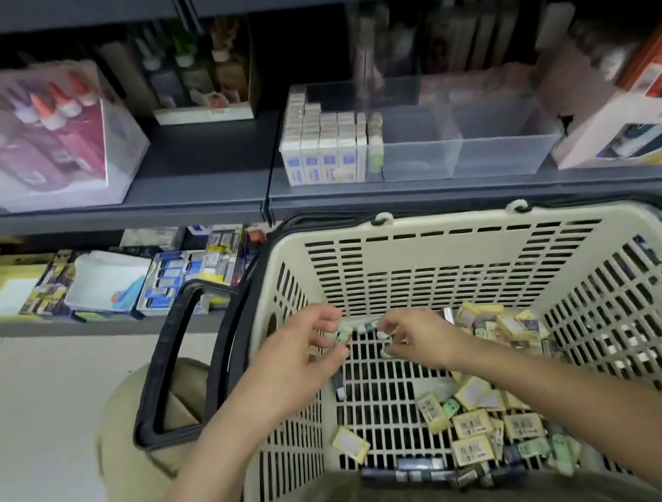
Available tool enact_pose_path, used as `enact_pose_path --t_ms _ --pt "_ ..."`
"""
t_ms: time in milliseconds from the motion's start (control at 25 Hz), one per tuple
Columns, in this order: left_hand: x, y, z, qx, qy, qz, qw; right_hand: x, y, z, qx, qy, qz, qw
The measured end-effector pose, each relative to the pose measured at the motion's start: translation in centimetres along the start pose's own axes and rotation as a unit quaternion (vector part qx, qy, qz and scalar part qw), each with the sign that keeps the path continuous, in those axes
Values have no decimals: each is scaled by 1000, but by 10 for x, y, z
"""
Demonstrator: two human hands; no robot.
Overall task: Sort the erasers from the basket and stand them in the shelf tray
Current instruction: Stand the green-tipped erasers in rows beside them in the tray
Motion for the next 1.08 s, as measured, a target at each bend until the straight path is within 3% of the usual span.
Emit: enact_pose_path --t_ms 120,200,520,640,720,760,880,920,1000,1080 --pt "2 -1 5 -3 17 -14 1000 36 7 -24 16 -10 148 989" --pt "0 1 3 -1 23 -12 1000 48 15 -29 28 -22 188 982" --pt "1 0 2 -16 30 -23 999 58 23 -33 18 -55 195 979" --pt "5 -7 -7 -70 84 75 991 54 20 -31 8 -50 169 984" --pt "26 -15 -22 -156 122 190 962 43 21 -25 20 -23 108 994" --pt "41 -23 -28 -220 151 261 928 36 21 -22 30 -9 74 997" --pt "87 -47 -32 -373 211 473 770 22 16 -8 64 39 -66 995" --pt "100 -52 -36 -381 187 517 743 19 10 -3 69 55 -111 990" --pt "113 -55 -43 -356 123 571 729 18 -5 2 56 54 -159 984" --pt "104 -61 -49 -328 111 568 747 15 -16 4 17 29 -213 976"
Point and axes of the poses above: each hand's wrist, its own z-axis away from the middle knuckle, its own x-axis out of the palm, y = z × x, the point moved 6 cm from there along -z, towards the middle knuckle, and after that the axes turned 14 degrees about z, right-handed, at the moved point
